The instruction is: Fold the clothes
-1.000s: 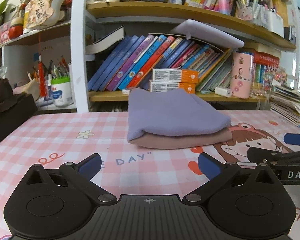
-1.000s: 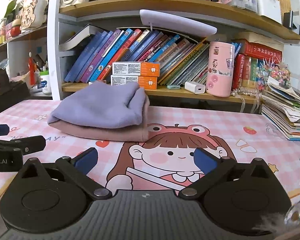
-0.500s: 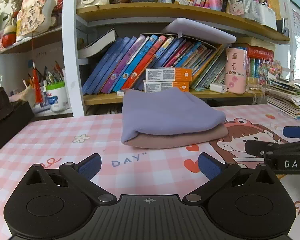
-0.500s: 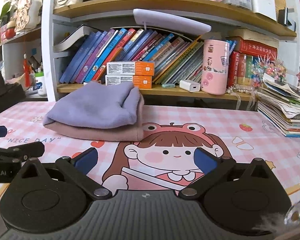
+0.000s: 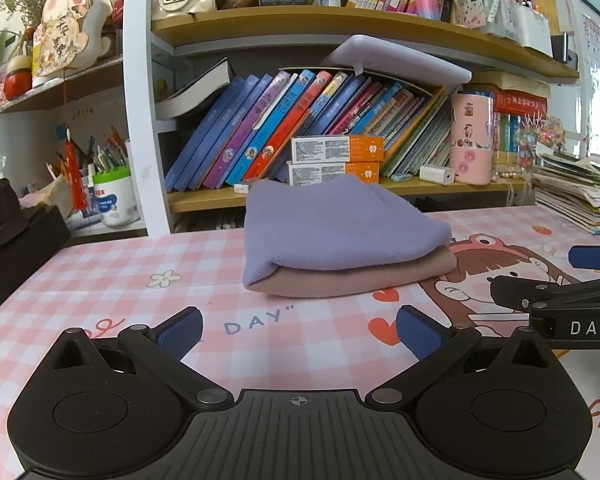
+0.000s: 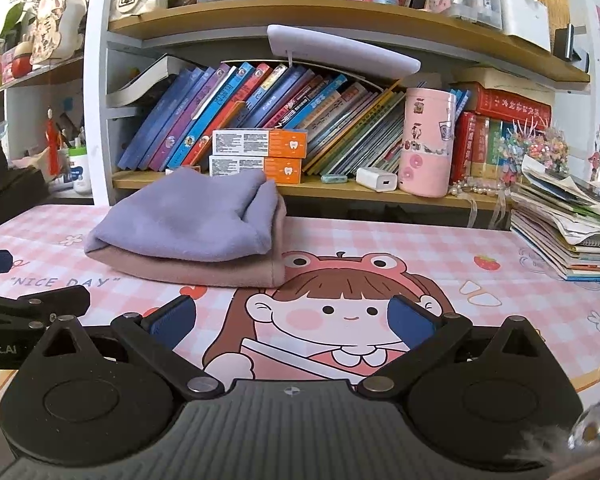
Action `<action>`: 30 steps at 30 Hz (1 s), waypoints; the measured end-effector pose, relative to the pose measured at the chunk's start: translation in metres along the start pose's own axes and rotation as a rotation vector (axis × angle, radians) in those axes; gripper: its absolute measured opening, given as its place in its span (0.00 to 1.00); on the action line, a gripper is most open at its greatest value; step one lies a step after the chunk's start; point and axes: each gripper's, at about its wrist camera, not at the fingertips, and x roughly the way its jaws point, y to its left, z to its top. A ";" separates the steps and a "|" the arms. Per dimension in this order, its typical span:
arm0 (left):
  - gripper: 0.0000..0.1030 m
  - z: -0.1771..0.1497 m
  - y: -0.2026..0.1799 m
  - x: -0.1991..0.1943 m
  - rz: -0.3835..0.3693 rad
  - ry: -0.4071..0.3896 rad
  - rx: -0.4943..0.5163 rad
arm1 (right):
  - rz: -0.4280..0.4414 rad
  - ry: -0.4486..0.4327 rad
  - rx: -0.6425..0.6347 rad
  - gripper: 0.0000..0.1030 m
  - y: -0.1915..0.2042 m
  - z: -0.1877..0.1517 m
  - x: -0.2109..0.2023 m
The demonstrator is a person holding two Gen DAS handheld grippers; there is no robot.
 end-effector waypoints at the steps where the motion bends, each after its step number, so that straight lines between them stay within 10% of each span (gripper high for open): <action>1: 1.00 0.000 0.000 0.000 0.001 -0.001 -0.001 | 0.002 0.001 0.000 1.00 0.000 0.000 0.000; 30: 1.00 0.000 0.002 0.000 0.003 0.004 -0.014 | 0.027 0.011 -0.017 1.00 0.003 0.000 0.002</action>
